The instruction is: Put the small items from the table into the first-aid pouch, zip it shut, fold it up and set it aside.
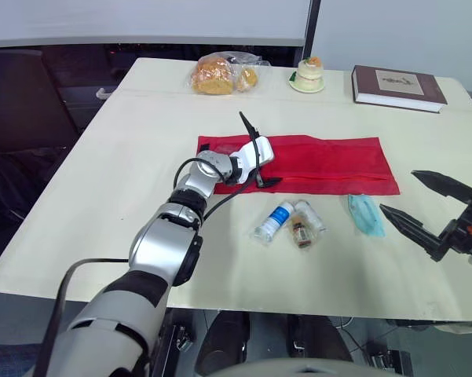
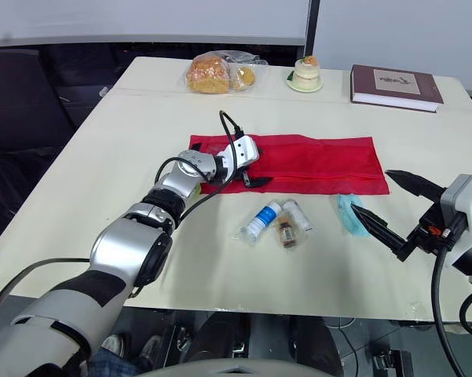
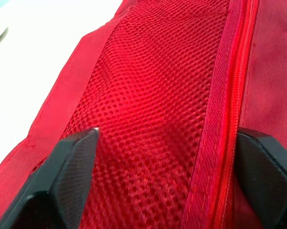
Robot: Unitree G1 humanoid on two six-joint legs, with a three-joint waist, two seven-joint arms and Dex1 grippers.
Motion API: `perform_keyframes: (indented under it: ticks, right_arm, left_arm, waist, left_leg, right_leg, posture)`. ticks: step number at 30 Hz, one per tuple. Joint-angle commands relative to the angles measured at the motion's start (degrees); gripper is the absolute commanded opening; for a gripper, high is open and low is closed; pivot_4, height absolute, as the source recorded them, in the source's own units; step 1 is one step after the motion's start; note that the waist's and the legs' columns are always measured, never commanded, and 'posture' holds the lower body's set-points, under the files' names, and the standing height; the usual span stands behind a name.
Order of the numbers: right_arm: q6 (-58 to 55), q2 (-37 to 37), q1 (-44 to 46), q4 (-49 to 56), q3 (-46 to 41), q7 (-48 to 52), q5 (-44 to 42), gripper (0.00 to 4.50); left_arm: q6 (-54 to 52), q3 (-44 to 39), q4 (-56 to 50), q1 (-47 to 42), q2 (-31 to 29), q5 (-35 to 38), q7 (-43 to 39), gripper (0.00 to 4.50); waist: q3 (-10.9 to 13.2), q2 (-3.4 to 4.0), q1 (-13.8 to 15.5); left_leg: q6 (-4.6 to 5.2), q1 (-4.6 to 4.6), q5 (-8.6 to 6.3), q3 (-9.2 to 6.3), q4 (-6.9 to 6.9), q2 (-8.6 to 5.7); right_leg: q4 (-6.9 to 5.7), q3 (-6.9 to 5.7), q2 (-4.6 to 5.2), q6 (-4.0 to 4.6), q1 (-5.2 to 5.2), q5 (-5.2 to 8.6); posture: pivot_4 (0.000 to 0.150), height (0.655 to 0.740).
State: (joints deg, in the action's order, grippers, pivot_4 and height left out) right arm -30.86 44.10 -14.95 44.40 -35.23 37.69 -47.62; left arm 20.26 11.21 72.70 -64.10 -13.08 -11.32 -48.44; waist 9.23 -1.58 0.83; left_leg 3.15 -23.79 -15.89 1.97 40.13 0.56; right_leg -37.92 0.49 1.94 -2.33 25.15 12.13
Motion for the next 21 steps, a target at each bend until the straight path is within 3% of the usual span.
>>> perform_keyframes:
  ticks: [1,7,12,15,21]
  right_arm:
    - [1.7,-0.4,0.2,1.2,0.1,-0.5,1.1,4.50]
    - [2.0,-0.8,0.1,1.0,0.4,-0.2,1.6,4.50]
    - [1.7,-1.2,0.0,0.8,0.0,-0.3,0.7,4.50]
    - [2.3,-0.3,-1.4,1.3,-2.2,3.2,-0.8,4.50]
    - [1.1,7.0,-0.7,-0.8,-6.9,12.9,-5.7,4.50]
  left_arm:
    - [0.3,-0.5,-0.1,-1.6,0.8,-0.1,0.7,2.63]
    - [0.6,-0.6,0.0,-1.9,1.8,-0.2,0.4,0.04]
    - [0.7,-0.7,0.0,-2.0,1.9,-0.1,-0.3,0.04]
    - [1.3,-1.6,-0.5,-1.4,0.8,1.4,-5.1,0.04]
    - [2.0,-2.4,-1.0,0.0,-2.5,1.8,-10.0,0.04]
  waist:
    - [0.0,0.00,0.0]
    - [0.0,0.00,0.0]
    - [0.0,0.00,0.0]
    - [0.0,0.00,0.0]
    - [0.0,0.00,-0.2]
  left_leg:
    - [0.00,0.00,0.00,0.00,0.00,0.00]
    - [0.00,0.00,0.00,0.00,0.00,0.00]
    - [0.00,0.00,0.00,0.00,0.00,0.00]
    - [0.00,0.00,0.00,0.00,0.00,0.00]
    - [0.00,0.03,0.00,0.03,0.00,0.02]
  right_leg:
    - [0.00,0.00,0.00,0.00,0.00,0.00]
    - [0.00,0.00,0.00,0.00,0.00,0.00]
    - [0.00,0.00,0.00,0.00,0.00,0.00]
    - [0.00,0.00,0.00,0.00,0.00,0.00]
    - [-0.01,0.03,-0.03,0.00,0.00,0.00]
  posture:
    - [0.150,0.7289]
    - [0.150,0.7289]
    - [0.150,0.7289]
    - [0.150,0.7289]
    - [0.150,0.7289]
